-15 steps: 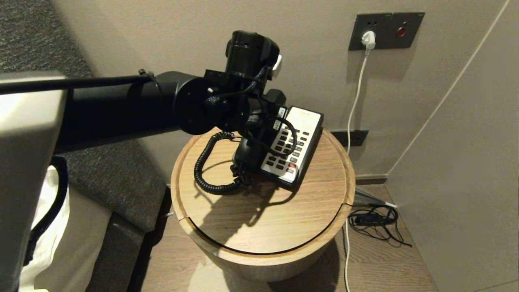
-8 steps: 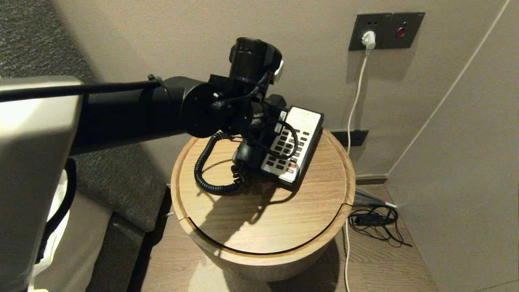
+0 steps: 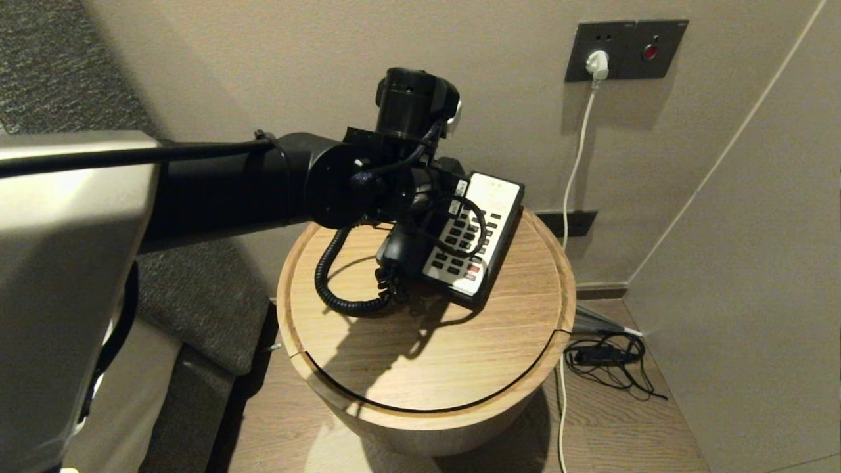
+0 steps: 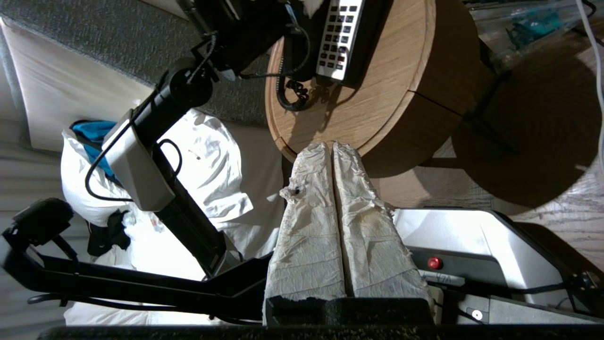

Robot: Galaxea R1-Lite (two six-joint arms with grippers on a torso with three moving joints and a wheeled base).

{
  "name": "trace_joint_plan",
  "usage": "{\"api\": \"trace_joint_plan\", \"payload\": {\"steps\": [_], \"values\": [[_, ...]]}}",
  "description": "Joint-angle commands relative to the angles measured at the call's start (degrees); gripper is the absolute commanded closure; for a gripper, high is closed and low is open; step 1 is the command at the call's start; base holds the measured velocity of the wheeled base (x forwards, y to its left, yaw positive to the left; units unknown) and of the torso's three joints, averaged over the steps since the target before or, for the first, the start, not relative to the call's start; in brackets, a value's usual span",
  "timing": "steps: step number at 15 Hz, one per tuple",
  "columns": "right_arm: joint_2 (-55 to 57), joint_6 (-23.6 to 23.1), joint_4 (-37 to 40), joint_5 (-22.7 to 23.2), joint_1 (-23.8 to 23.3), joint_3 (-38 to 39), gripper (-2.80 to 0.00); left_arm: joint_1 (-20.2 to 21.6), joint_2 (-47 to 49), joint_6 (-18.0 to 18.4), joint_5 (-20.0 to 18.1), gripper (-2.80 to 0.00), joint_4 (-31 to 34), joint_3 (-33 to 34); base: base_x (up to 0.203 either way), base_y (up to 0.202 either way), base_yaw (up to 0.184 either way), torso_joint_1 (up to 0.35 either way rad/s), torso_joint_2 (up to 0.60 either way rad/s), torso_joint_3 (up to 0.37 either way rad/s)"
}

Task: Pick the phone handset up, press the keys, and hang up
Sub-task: Put the handset back

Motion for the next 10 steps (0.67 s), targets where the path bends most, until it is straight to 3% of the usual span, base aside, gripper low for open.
{"api": "trace_joint_plan", "payload": {"steps": [1, 10], "values": [[-0.07, 0.17, 0.18, 0.19, 0.02, 0.34, 0.00, -0.06, -0.23, 0.04, 0.16, -2.80, -0.86, -0.01, 0.000, 0.000, 0.000, 0.000, 0.00, 0.000], [-0.15, 0.17, 0.00, 0.54, 0.02, 0.35, 0.00, 0.30, -1.41, -0.18, 0.40, -2.80, -0.40, -0.01, 0.000, 0.000, 0.000, 0.000, 0.00, 0.000]]}}
